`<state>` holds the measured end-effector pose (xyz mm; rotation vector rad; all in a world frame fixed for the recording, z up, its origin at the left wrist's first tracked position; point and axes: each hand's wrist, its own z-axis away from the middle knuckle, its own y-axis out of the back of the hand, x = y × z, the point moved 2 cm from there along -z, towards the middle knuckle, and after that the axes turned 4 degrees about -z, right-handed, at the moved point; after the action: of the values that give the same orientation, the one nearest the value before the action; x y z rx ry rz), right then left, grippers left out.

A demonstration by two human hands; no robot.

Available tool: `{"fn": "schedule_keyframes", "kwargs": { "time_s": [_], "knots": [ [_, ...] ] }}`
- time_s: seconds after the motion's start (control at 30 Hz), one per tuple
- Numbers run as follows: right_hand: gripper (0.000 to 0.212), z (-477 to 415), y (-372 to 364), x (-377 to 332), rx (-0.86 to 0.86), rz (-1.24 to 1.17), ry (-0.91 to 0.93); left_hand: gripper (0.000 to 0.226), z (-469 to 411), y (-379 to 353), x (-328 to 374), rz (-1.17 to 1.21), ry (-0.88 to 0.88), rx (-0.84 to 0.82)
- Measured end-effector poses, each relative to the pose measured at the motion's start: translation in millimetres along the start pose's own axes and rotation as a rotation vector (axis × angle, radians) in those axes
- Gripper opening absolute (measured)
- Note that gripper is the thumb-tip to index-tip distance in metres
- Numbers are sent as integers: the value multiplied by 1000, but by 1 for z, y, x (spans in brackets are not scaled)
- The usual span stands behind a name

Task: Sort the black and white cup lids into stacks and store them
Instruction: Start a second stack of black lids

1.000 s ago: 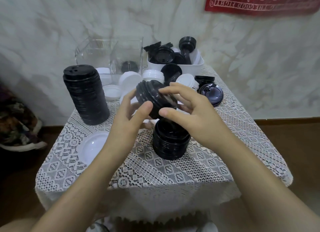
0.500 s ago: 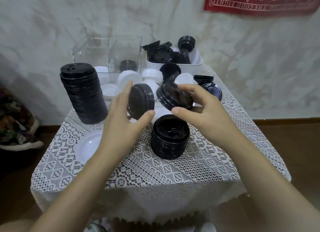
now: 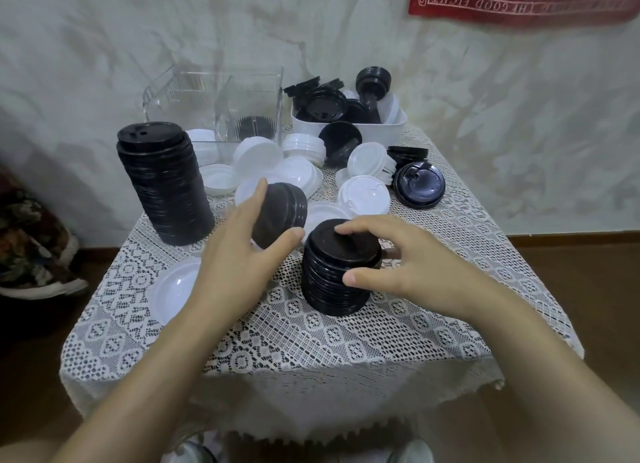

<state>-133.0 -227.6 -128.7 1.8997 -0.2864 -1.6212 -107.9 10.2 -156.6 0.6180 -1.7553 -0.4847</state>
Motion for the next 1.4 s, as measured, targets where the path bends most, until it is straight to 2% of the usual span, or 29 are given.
{"fn": "schedule_keyframes", "kwargs": {
  "time_s": [0.17, 0.33, 0.4, 0.57, 0.9, 1.13, 1.4],
  "knots": [
    [55, 4, 2, 2, -25, -25, 16, 86, 1, 0, -5, -6, -3, -10],
    [41, 4, -1, 5, 50, -110, 20, 82, 1, 0, -6, 13, 14, 19],
    [50, 4, -2, 7, 50, -166, -2, 80, 1, 0, -6, 21, 24, 22],
    [90, 2, -6, 15, 58, -197, -27, 84, 3, -2, -5, 63, 36, 11],
    [70, 5, -6, 16, 58, -191, -14, 80, 3, -6, -4, 75, 28, -12],
    [67, 7, -4, 14, 61, -111, 13, 83, 3, -5, -4, 86, 18, -19],
    [82, 2, -7, 18, 42, -107, -8, 82, 3, -5, -1, 105, 15, -18]
  ]
}}
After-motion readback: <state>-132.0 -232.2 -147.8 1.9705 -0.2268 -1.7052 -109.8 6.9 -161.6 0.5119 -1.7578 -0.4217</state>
